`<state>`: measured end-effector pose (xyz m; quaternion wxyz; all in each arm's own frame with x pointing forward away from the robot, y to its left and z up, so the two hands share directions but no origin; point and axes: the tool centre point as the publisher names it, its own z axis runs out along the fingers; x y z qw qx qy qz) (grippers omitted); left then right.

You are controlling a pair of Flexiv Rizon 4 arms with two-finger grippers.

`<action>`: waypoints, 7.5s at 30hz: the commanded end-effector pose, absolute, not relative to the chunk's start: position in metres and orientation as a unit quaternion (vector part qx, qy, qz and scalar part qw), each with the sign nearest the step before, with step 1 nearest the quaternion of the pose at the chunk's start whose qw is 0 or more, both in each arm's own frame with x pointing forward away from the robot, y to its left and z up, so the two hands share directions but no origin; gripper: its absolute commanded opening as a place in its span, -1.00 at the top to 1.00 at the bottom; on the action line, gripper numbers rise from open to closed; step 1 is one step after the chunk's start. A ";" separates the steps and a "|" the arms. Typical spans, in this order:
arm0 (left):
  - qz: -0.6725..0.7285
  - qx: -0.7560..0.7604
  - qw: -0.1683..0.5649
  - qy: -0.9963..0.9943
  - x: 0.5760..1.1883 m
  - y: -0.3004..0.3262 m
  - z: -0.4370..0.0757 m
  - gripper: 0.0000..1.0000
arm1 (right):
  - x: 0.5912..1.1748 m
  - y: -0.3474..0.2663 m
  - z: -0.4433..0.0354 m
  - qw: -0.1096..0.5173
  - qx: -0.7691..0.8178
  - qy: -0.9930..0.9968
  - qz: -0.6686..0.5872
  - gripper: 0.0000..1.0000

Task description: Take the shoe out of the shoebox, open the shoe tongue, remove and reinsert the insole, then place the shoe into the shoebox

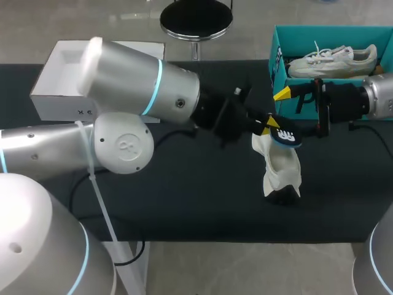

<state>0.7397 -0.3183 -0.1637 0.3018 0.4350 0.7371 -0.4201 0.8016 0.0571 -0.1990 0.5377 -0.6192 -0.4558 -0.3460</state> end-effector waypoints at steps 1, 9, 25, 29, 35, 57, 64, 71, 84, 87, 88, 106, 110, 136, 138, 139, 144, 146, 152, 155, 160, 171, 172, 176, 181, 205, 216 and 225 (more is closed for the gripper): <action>-0.415 0.435 0.311 0.736 0.741 -0.320 -0.171 1.00 | 0.802 0.058 -0.199 0.537 -0.620 -0.456 -0.346 -1.00; -0.406 0.445 0.338 0.723 0.750 -0.329 -0.178 1.00 | 0.802 0.058 -0.199 0.537 -0.620 -0.456 -0.346 -1.00; -0.395 0.436 0.349 0.729 0.762 -0.344 -0.182 1.00 | 0.802 0.058 -0.199 0.537 -0.620 -0.456 -0.346 1.00; -0.393 0.424 0.352 0.736 0.765 -0.346 -0.180 1.00 | 0.802 0.058 -0.199 0.537 -0.620 -0.456 -0.346 1.00; -0.391 0.417 0.357 0.739 0.766 -0.347 -0.178 1.00 | 0.802 0.058 -0.199 0.537 -0.620 -0.456 -0.346 1.00; -0.374 0.450 0.107 0.804 0.783 -0.265 -0.144 -1.00 | 0.802 0.058 -0.199 0.537 -0.620 -0.456 -0.346 1.00; -0.378 0.495 -0.054 0.780 0.812 -0.219 -0.136 -1.00 | 0.802 0.058 -0.199 0.537 -0.620 -0.456 -0.346 1.00; -0.346 0.560 -0.115 0.744 0.840 -0.202 -0.113 -1.00 | 0.802 0.058 -0.199 0.537 -0.620 -0.456 -0.346 1.00; -0.212 0.653 -0.092 0.721 0.889 -0.204 -0.086 -1.00 | 0.802 0.058 -0.199 0.537 -0.620 -0.456 -0.346 1.00; -0.187 0.668 -0.091 0.715 0.896 -0.208 -0.086 -1.00 | 0.802 0.058 -0.199 0.537 -0.620 -0.456 -0.346 1.00; -0.185 0.668 -0.089 0.715 0.898 -0.210 -0.085 -1.00 | 0.802 0.058 -0.199 0.537 -0.620 -0.456 -0.346 1.00; -0.176 0.664 -0.090 0.721 0.900 -0.216 -0.084 -1.00 | 0.802 0.058 -0.199 0.537 -0.620 -0.456 -0.346 1.00; -0.176 0.664 -0.090 0.721 0.900 -0.216 -0.084 -1.00 | 0.802 0.058 -0.199 0.537 -0.620 -0.456 -0.346 1.00; -0.246 0.590 0.089 0.764 0.895 -0.196 -0.075 -1.00 | 0.802 0.058 -0.199 0.537 -0.620 -0.456 -0.346 1.00; -0.244 0.592 0.090 0.763 0.895 -0.203 -0.075 -1.00 | 0.802 0.058 -0.199 0.537 -0.620 -0.456 -0.346 1.00; -0.244 0.592 0.090 0.763 0.896 -0.207 -0.075 -1.00 | 0.802 0.058 -0.199 0.537 -0.620 -0.456 -0.346 1.00; -0.233 0.602 0.090 0.758 0.896 -0.226 -0.070 -1.00 | 0.802 0.058 -0.199 0.537 -0.620 -0.456 -0.346 1.00; -0.229 0.603 0.085 0.759 0.896 -0.233 -0.068 -1.00 | 0.802 0.058 -0.199 0.537 -0.620 -0.456 -0.346 1.00; -0.219 0.600 0.080 0.765 0.896 -0.236 -0.067 -1.00 | 0.802 0.058 -0.199 0.537 -0.620 -0.456 -0.346 1.00; -0.219 0.600 0.080 0.765 0.896 -0.236 -0.067 -1.00 | 0.802 0.058 -0.199 0.537 -0.620 -0.456 -0.346 1.00; -0.219 0.600 0.080 0.765 0.896 -0.236 -0.067 -1.00 | 0.802 0.058 -0.199 0.537 -0.620 -0.456 -0.346 1.00; -0.219 0.600 0.080 0.765 0.896 -0.236 -0.067 -1.00 | 0.802 0.058 -0.199 0.537 -0.620 -0.456 -0.346 1.00; -0.219 0.600 0.080 0.765 0.896 -0.236 -0.067 -1.00 | 0.802 0.058 -0.199 0.537 -0.620 -0.456 -0.346 1.00; -0.219 0.600 0.080 0.765 0.896 -0.236 -0.067 -1.00 | 0.802 0.058 -0.199 0.537 -0.620 -0.456 -0.346 1.00; -0.219 0.600 0.080 0.765 0.896 -0.236 -0.067 -1.00 | 0.802 0.058 -0.199 0.537 -0.620 -0.456 -0.346 1.00; -0.233 0.591 0.116 0.764 0.895 -0.241 -0.058 -1.00 | 0.802 0.058 -0.199 0.537 -0.620 -0.456 -0.346 1.00; -0.319 0.496 0.208 0.780 0.896 -0.193 -0.053 -1.00 | 0.802 0.058 -0.199 0.537 -0.620 -0.456 -0.346 1.00; -0.374 0.458 0.231 0.773 0.884 -0.161 -0.056 -1.00 | 0.802 0.058 -0.199 0.537 -0.620 -0.456 -0.346 1.00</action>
